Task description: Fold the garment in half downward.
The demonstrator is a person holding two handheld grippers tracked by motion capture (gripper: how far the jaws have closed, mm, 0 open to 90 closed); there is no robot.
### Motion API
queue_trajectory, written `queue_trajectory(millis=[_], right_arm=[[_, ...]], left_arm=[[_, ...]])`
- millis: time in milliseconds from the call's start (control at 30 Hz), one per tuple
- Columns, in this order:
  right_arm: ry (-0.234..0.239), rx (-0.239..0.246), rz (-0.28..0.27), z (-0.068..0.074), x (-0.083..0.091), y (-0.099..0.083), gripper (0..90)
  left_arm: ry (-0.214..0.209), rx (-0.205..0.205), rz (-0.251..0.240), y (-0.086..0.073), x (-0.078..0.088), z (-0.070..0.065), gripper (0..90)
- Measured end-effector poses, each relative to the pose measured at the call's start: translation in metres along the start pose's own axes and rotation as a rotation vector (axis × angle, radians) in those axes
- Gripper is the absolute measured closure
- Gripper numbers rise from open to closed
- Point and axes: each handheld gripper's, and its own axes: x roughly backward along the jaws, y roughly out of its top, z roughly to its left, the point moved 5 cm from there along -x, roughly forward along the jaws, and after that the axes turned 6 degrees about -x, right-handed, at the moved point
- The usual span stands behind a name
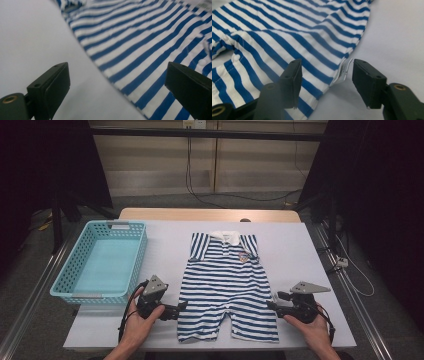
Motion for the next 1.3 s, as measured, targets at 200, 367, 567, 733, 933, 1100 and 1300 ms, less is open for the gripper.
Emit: queue_trajectory(millis=[200, 367, 567, 733, 933, 1100, 1300], right_arm=[[-0.01, 0.049, 0.099, 0.005, -0.008, -0.008, 55.5], [-0.033, 0.117, 0.102, 0.008, -0.01, -0.007, 64.4], [-0.028, 0.171, 0.105, 0.012, -0.013, -0.005, 81.7], [-0.013, 0.128, 0.117, 0.008, -0.011, -0.004, 89.4], [-0.01, 0.095, 0.125, 0.001, -0.003, -0.007, 89.9], [0.009, 0.097, 0.138, -0.005, -0.002, -0.006, 90.0], [0.021, 0.107, 0.135, -0.005, 0.004, -0.008, 90.0]], left_arm=[[-0.004, -0.04, 0.039, -0.003, 0.001, -0.003, 14.2], [-0.038, -0.063, 0.072, -0.004, -0.006, -0.012, 31.5], [-0.005, -0.122, 0.094, -0.006, -0.01, -0.013, 43.2], [-0.011, -0.122, 0.087, -0.006, -0.008, -0.011, 61.0], [-0.05, -0.114, 0.086, -0.004, -0.011, -0.013, 80.8], [-0.065, -0.108, 0.112, 0.0, -0.013, -0.011, 88.8], [-0.116, -0.096, 0.106, -0.002, -0.008, -0.008, 89.4]])
